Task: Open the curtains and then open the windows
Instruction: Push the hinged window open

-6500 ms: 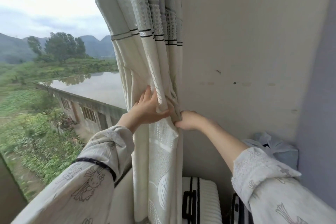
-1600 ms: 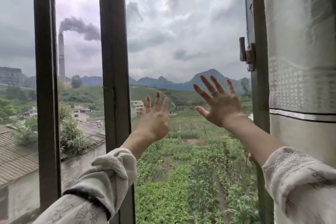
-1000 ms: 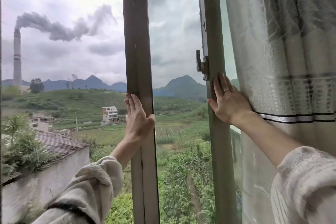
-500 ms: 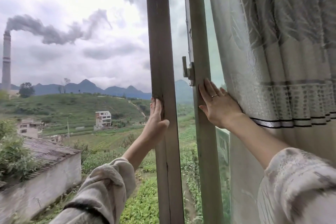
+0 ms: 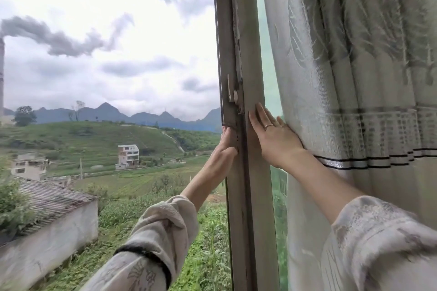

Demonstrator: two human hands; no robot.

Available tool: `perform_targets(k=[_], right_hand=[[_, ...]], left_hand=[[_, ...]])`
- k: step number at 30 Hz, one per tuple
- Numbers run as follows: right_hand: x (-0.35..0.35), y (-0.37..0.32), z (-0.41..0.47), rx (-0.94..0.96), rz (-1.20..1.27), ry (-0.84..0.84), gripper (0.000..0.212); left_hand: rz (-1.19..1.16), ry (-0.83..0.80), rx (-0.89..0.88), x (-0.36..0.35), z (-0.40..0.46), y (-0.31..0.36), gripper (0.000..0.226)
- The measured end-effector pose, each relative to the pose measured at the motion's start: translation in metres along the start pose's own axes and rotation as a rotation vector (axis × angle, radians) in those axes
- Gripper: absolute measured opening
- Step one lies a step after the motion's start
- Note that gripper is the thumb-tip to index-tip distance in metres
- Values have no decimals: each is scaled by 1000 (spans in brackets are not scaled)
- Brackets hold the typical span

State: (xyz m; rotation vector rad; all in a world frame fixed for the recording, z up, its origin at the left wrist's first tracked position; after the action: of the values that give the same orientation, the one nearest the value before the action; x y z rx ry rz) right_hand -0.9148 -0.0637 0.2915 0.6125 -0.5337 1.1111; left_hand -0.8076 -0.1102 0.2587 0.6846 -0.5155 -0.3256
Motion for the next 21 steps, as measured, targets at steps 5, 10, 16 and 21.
perform_targets(k=[5,10,16,21], right_hand=[[2,-3,-1,-26,23,-2,76],[6,-12,-4,-103,118,-14,73],[23,-50,-9,-120,235,105,58],[16,-140,-10,99,272,-17,41]], left_hand=[[-110,45,43,0,8,-4,43],[-79,56,117,1,15,-2,43],[277,81,66,44,-13,4,38],[819,4,-4,130,-75,-9,28]])
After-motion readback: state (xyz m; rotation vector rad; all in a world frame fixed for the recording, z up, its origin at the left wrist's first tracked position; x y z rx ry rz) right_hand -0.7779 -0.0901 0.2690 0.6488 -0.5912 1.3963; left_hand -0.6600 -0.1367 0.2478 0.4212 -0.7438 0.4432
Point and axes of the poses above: each hand's wrist, its own z-axis towards the middle knuckle, its own x-axis out of the back of the hand, y = z × x, the point moved 6 cm from there along z, towards the middle knuckle, and after that the axes turned 1 degree about -x, right-handed, at the moved point
